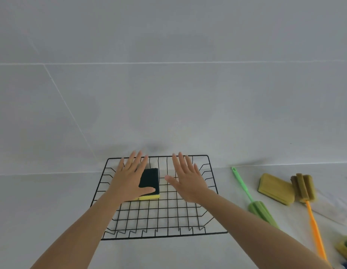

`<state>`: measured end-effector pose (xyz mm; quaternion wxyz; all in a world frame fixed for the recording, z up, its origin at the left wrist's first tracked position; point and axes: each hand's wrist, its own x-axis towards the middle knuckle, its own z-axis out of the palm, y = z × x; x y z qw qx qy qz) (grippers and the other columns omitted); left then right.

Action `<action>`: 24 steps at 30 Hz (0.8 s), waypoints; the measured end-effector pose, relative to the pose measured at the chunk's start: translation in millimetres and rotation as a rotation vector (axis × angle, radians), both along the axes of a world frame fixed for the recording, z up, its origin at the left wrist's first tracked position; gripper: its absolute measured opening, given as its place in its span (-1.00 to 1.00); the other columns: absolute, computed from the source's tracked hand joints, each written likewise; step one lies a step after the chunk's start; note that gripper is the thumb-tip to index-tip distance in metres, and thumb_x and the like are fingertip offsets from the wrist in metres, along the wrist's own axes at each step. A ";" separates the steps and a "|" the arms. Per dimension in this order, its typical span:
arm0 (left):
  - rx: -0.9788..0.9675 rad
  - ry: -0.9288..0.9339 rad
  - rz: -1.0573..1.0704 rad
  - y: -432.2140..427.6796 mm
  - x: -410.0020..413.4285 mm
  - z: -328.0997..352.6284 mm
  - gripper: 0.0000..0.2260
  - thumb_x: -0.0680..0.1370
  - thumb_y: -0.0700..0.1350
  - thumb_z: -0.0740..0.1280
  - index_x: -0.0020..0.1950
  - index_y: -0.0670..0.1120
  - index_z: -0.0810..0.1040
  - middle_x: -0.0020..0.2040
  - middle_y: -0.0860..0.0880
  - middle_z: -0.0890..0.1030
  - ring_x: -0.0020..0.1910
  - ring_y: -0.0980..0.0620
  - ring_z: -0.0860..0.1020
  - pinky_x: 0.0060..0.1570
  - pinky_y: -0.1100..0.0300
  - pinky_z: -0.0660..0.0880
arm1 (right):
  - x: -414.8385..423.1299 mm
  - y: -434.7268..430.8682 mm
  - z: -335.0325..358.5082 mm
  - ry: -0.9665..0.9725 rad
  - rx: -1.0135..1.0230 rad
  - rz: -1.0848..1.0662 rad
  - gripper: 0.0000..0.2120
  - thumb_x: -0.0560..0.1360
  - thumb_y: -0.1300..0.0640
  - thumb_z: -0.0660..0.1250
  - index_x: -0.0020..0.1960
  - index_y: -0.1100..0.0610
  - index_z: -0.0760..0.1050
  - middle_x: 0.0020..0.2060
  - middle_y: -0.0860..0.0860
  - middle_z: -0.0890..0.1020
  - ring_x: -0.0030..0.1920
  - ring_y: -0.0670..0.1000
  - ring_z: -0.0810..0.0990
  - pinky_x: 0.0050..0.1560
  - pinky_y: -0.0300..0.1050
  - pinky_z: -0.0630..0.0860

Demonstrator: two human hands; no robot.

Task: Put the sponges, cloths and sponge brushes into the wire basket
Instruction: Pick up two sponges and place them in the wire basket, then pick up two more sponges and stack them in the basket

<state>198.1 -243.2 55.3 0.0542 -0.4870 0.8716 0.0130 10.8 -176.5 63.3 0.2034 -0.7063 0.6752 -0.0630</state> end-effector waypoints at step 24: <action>-0.029 0.262 -0.132 144.1 -244.1 16.8 0.00 0.08 0.52 -0.54 0.37 -0.06 -0.39 0.41 0.02 -0.36 0.41 0.03 -0.35 0.43 -0.04 -0.26 | -255.7 167.5 27.2 0.270 -0.135 -0.219 -0.05 0.00 -0.44 -0.75 0.29 0.03 -0.59 0.45 0.02 -0.41 0.50 0.13 -0.33 0.49 0.06 -0.22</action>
